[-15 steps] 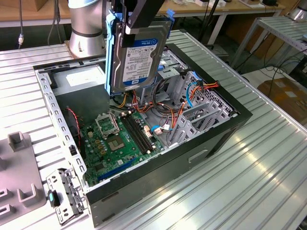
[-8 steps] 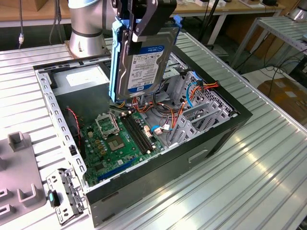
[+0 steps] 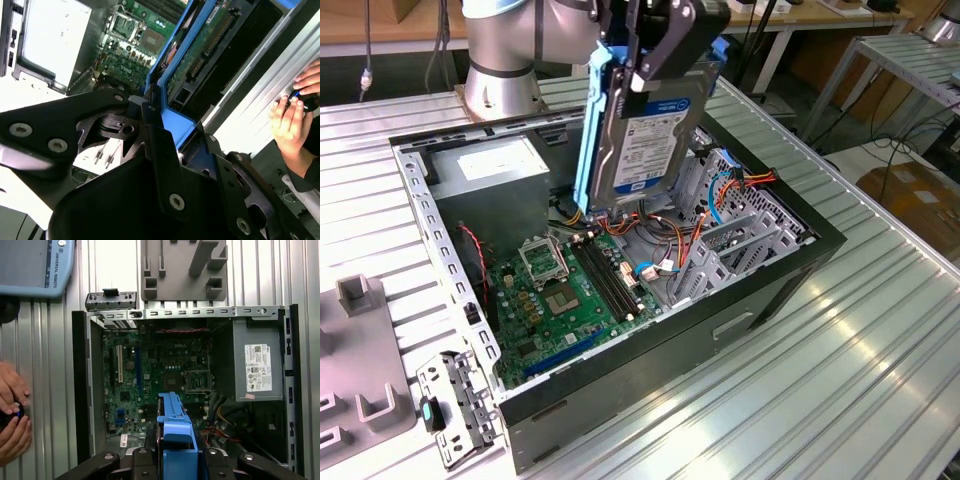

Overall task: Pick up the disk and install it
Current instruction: 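Insert the disk into the insertion slot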

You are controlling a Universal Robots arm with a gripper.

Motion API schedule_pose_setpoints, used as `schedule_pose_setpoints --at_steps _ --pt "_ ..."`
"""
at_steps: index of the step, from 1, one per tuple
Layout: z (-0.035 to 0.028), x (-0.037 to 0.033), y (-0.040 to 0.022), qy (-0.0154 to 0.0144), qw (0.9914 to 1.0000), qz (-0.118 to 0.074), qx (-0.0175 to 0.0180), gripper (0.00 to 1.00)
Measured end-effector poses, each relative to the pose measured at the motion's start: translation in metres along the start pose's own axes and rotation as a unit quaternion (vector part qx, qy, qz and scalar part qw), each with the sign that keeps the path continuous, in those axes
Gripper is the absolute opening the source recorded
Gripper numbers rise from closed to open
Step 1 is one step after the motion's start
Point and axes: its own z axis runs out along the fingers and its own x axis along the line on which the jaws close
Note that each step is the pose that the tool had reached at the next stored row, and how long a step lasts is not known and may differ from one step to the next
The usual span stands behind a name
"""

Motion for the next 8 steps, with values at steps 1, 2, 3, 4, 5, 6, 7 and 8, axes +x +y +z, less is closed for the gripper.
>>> schedule_pose_setpoints --at_steps 1,2,3,4,5,6,7,8 --pt "0.0001 0.0002 -0.0029 0.0000 1.00000 0.000 0.0000 0.37" --pt "0.0001 0.0003 -0.0085 0.0001 1.00000 0.000 0.0000 0.37" --pt "0.0001 0.0005 -0.0107 0.0001 1.00000 0.000 0.0000 0.37" --pt "0.0003 0.0006 -0.0130 0.0001 1.00000 0.000 0.0000 0.37" --pt "0.0004 0.0007 -0.0144 0.0001 1.00000 0.000 0.0000 0.37" --pt "0.0004 0.0008 -0.0158 0.0001 1.00000 0.000 0.0000 0.37" --pt "0.0005 0.0009 -0.0168 0.0001 1.00000 0.000 0.0000 0.37" --pt "0.0005 0.0009 -0.0174 0.0002 1.00000 0.000 0.0000 0.37"
